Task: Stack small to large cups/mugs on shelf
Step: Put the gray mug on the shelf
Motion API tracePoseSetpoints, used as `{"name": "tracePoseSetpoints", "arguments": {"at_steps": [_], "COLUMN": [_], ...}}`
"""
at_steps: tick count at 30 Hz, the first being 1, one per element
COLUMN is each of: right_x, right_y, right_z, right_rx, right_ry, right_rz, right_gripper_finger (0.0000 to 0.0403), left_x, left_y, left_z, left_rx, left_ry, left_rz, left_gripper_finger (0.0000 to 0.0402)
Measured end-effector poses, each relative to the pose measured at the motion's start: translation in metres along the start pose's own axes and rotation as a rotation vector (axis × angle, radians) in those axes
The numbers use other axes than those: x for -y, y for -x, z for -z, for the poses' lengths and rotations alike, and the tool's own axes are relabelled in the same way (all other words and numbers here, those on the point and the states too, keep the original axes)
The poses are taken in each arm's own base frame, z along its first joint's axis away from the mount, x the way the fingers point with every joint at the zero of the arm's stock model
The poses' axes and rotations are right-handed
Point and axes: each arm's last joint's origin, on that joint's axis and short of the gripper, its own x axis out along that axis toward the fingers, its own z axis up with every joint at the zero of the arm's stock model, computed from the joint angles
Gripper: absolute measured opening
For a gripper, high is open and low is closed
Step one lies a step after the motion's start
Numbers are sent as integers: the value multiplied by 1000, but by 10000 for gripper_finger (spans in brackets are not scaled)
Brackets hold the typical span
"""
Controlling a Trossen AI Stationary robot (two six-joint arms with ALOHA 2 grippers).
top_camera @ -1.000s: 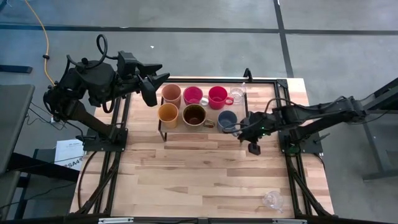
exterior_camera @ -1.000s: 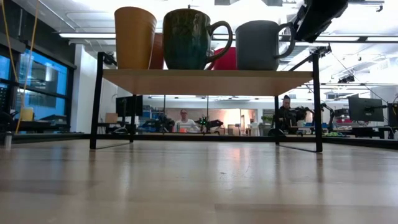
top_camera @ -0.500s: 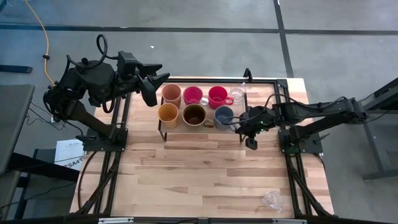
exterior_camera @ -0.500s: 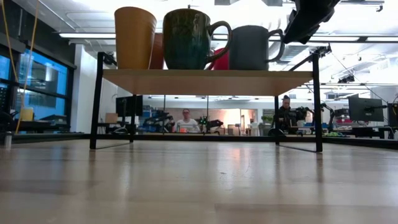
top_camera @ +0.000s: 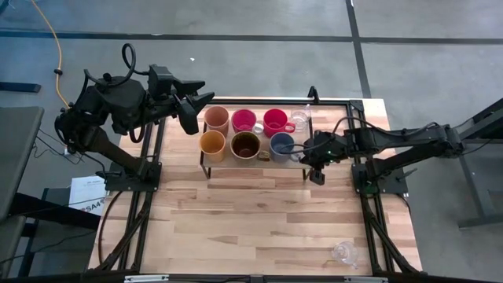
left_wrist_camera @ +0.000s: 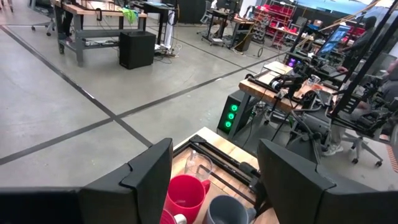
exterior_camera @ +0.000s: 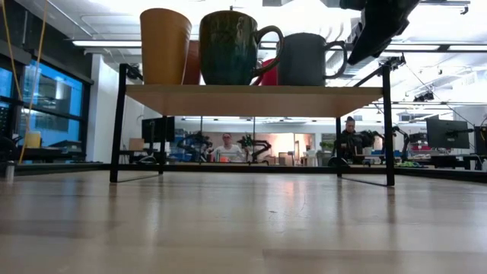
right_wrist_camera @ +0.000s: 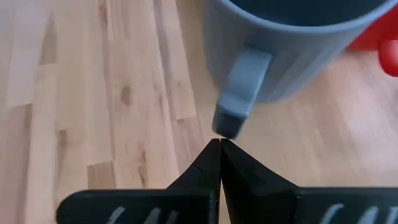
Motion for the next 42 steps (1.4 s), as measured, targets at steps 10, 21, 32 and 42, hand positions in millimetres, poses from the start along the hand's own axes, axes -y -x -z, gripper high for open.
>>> {"name": "tracePoseSetpoints", "arguments": {"at_steps": [10,21,32,42], "right_x": [3,1,4,2], "right_y": [21,17,9,29], "right_z": [2,-10,-9,-14], "right_rx": [53,144,113,145], "right_ry": [-98,-83,-83,-63], "right_rz": [30,-17,100,83], "right_gripper_finger": [0,0,0,0], "left_x": [0,0,0,0], "left_y": [0,0,0,0], "left_z": [0,0,0,0], "left_rx": [0,0,0,0], "left_ry": [0,0,-2,-4], "left_rz": [0,0,0,0], "left_gripper_finger": [223,223,223,223]}}
